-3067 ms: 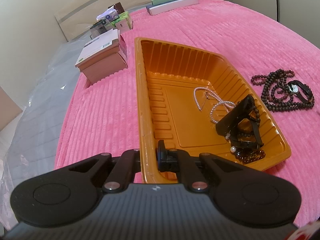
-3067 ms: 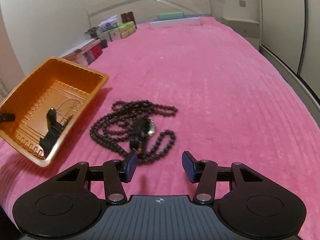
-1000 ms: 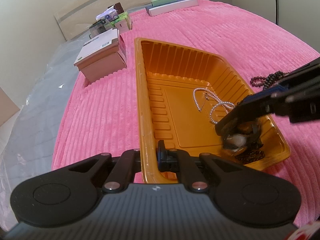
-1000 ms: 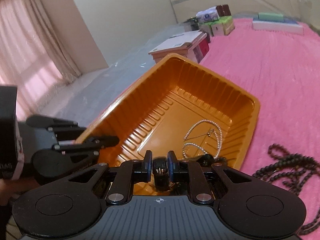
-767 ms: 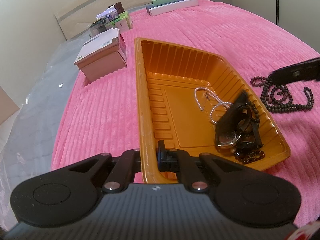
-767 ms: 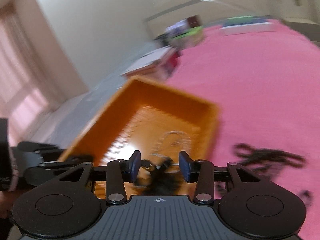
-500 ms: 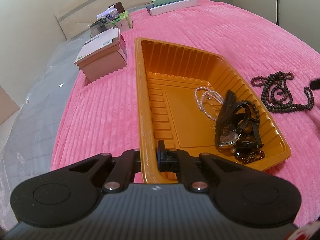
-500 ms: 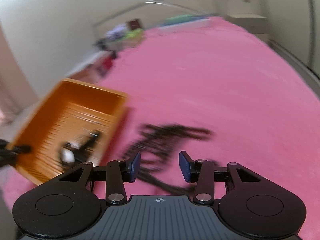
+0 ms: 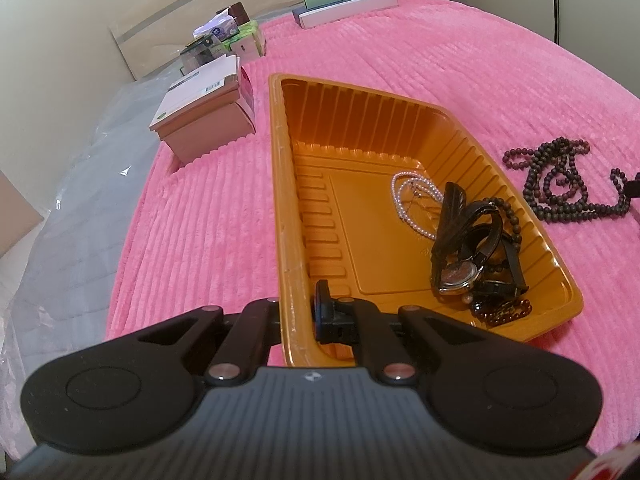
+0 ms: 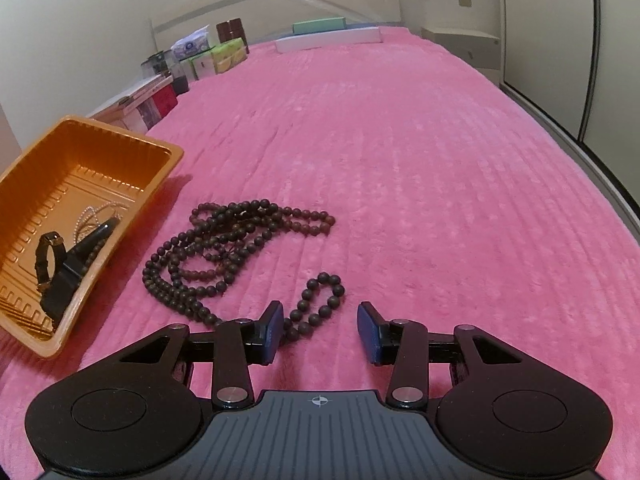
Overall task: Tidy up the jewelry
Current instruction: 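Pinch the dark bead necklace with the right gripper and lift it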
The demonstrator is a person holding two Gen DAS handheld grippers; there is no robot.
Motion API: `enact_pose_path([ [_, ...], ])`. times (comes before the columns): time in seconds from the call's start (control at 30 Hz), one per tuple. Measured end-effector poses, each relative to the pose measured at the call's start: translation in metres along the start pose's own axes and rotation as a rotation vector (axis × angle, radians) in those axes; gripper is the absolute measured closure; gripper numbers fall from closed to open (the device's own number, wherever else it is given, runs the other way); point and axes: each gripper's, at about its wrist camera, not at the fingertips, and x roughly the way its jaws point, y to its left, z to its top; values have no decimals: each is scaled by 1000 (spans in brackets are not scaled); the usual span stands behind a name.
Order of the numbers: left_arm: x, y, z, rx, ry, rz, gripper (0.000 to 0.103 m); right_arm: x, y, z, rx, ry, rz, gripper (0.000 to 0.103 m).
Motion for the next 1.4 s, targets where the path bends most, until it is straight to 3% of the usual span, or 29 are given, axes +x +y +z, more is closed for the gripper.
enact_pose_path([
  [0.07, 0, 0, 0, 1, 2, 2, 100, 6, -1, 2, 12, 6, -6, 75],
  [0.23, 1, -1, 0, 4, 5, 4, 100, 16, -6, 6, 37, 12, -15, 78],
  [0.33, 1, -1, 0, 4, 5, 4, 100, 14, -3, 10, 29, 26, -17, 96],
  [0.5, 1, -1, 0, 4, 3, 3, 100, -11, 4, 23, -12, -8, -9, 96],
  [1.03, -1, 0, 0, 14, -9, -9, 99, -172, 71, 133, -392, -357, 41, 96],
  [1.4, -1, 0, 1, 14, -10, -10, 99, -224, 104, 185, -596, -501, 8, 96],
])
